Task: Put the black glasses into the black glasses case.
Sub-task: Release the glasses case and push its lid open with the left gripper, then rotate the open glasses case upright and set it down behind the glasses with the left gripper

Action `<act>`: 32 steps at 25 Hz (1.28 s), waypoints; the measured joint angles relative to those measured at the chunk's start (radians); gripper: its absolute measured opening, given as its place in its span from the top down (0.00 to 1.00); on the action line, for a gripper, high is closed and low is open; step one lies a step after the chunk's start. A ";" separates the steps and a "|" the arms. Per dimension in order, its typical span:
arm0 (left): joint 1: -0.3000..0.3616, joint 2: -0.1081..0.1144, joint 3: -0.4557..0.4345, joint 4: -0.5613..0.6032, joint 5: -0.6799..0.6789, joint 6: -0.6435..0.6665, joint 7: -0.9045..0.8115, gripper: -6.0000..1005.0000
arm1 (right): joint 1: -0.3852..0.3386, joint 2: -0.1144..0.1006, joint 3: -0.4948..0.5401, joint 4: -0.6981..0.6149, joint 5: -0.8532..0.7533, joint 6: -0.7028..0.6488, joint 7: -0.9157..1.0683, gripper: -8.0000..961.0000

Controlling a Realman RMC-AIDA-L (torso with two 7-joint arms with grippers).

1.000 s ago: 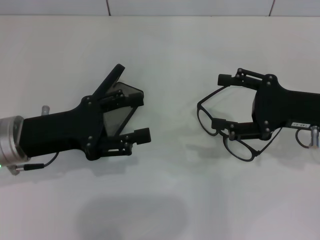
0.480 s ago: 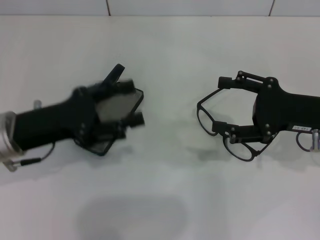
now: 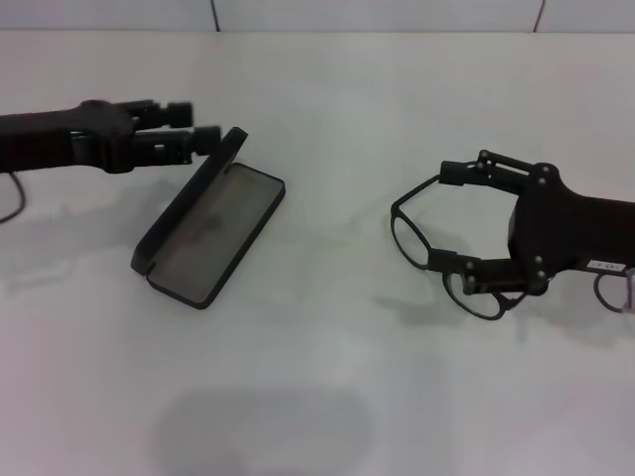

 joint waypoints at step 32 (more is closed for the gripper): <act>-0.048 -0.105 0.334 0.292 0.610 -0.361 -0.421 0.53 | -0.010 0.011 0.000 -0.012 0.000 -0.017 -0.004 0.08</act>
